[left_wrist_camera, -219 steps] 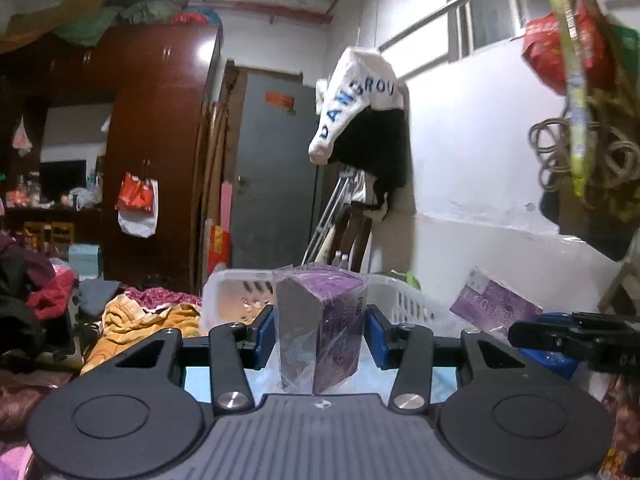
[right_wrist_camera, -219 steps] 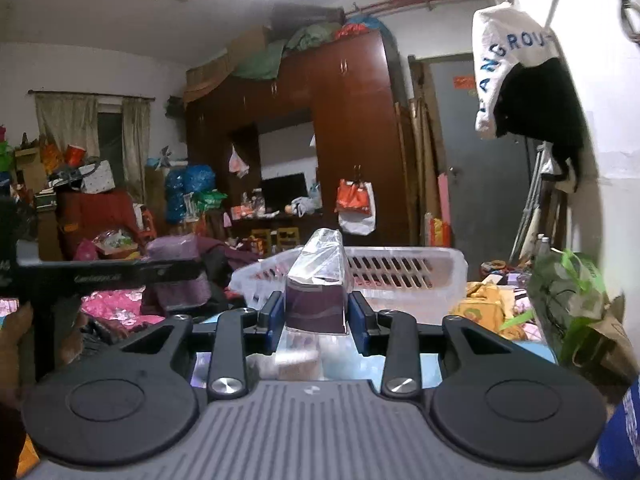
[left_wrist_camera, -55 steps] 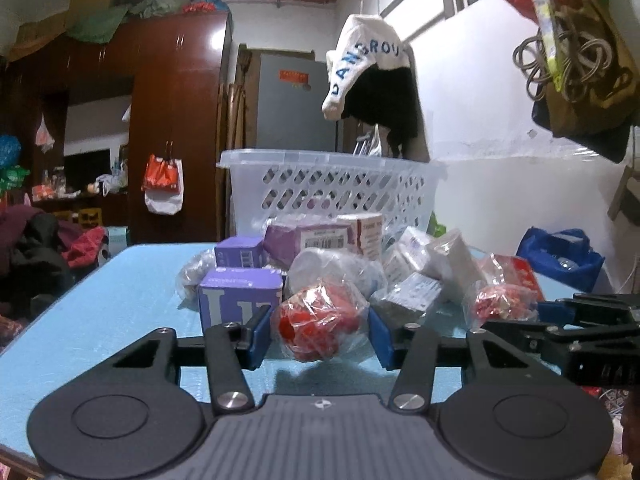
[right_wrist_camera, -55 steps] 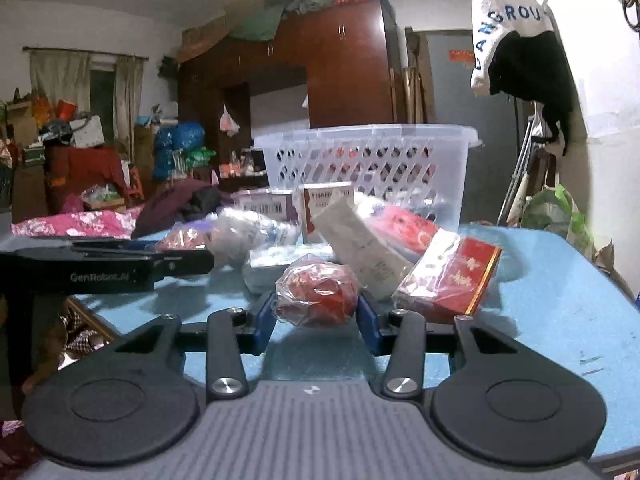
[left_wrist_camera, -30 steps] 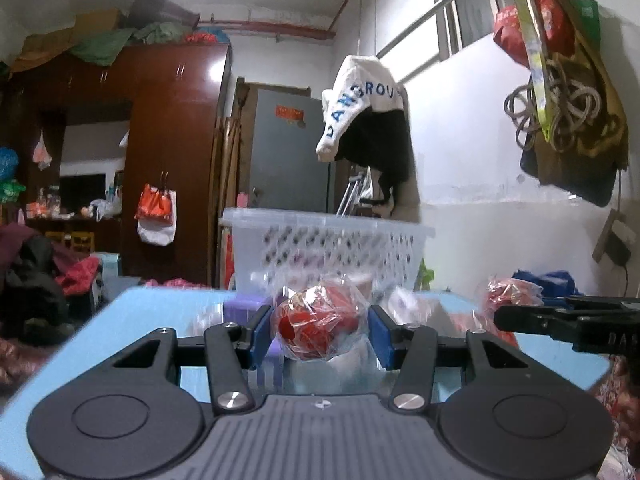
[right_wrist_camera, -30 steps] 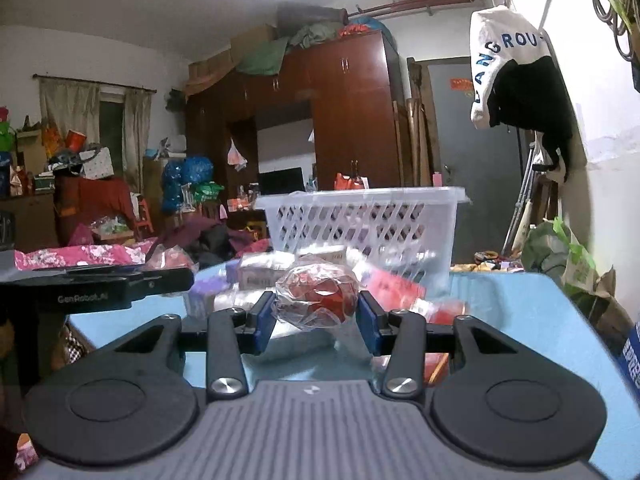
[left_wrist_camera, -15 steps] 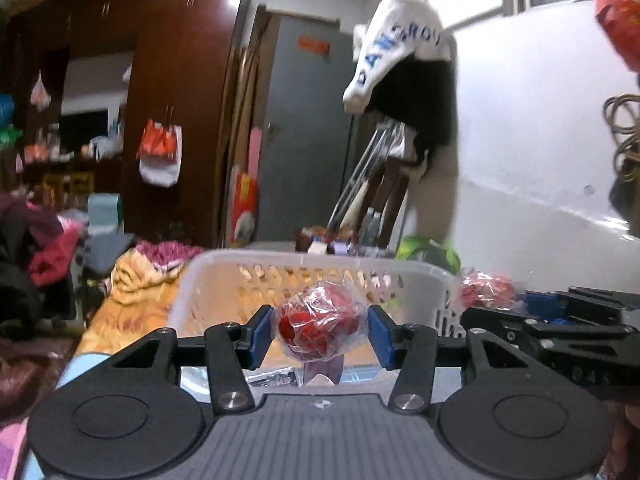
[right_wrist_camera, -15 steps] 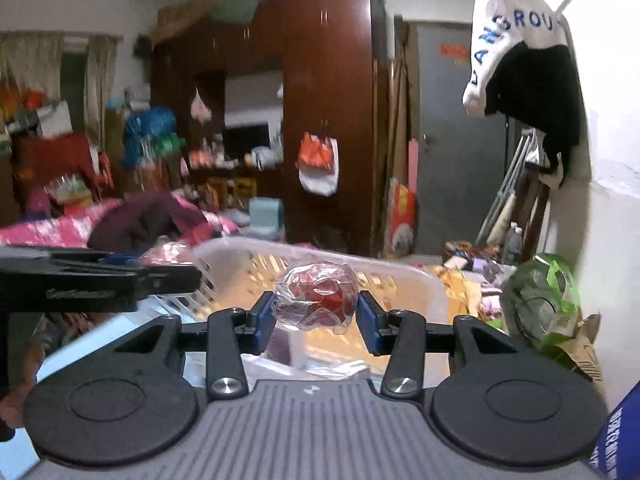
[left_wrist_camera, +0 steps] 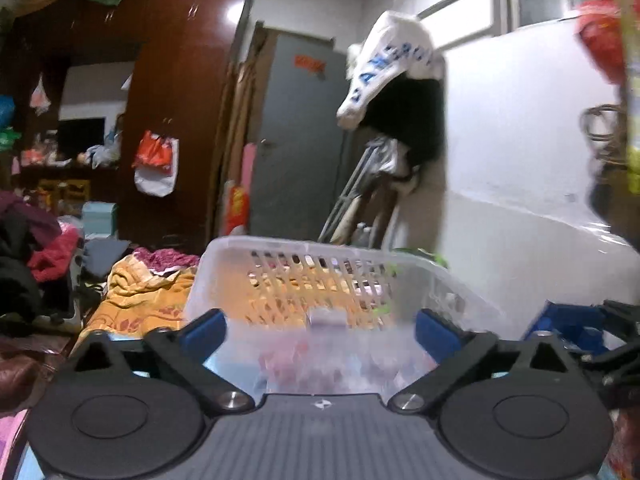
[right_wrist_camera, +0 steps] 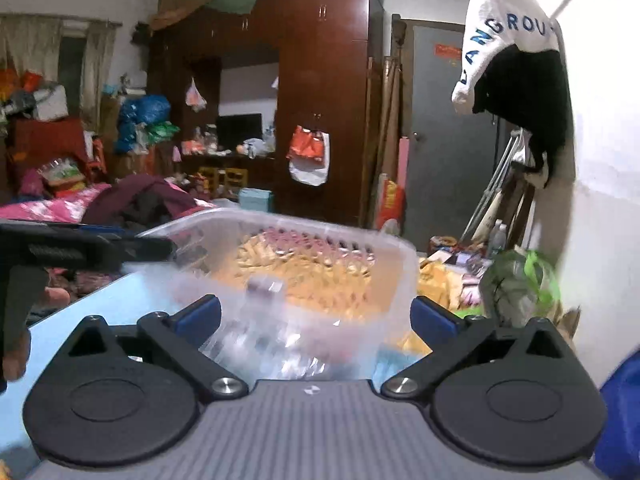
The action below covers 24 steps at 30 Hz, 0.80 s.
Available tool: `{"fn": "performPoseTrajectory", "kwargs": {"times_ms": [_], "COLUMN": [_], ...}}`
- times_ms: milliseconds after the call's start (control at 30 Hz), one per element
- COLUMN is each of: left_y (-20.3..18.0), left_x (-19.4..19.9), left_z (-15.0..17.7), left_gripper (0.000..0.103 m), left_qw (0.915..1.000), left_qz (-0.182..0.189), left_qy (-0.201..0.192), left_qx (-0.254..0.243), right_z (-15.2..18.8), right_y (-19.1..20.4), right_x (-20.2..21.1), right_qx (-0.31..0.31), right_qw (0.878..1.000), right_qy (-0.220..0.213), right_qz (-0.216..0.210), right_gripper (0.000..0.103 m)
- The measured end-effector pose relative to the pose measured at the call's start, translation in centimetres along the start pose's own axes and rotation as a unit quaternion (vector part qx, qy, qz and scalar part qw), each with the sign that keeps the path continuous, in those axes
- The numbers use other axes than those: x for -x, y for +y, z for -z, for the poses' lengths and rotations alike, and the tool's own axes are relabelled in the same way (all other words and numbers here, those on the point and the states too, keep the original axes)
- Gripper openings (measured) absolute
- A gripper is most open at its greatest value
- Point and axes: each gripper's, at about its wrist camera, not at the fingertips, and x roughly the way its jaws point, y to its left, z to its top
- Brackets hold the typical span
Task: Organize objects
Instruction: 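Release both red packs into the white basket, then grasp the 'Lu' box with the left tool while the right tool grasps the red gift box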
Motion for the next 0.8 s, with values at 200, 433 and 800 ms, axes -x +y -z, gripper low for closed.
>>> {"fn": "performPoseTrajectory", "kwargs": {"times_ms": [200,433,800], "left_y": [1.5,1.9,2.2], "left_x": [6.0,6.6,4.7], "left_z": [7.4,10.1,10.9], "left_gripper": [0.103,0.103,0.103], "left_qw": [0.9992,0.9974,0.9927], "left_qz": [-0.030,-0.057,-0.098], "left_qy": [0.016,0.034,0.067], "left_qx": [-0.020,-0.030,-0.020], "right_z": [8.2,11.0,13.1], "right_y": [-0.4,2.4,3.9], "right_x": [4.8,4.8,3.8], "right_qx": [-0.056,-0.048,-0.037], "right_qw": [0.998,0.998,0.998], "right_qy": [0.018,0.026,0.035], "right_qz": [-0.009,-0.009,0.029], "right_gripper": [0.103,0.103,0.067]}}
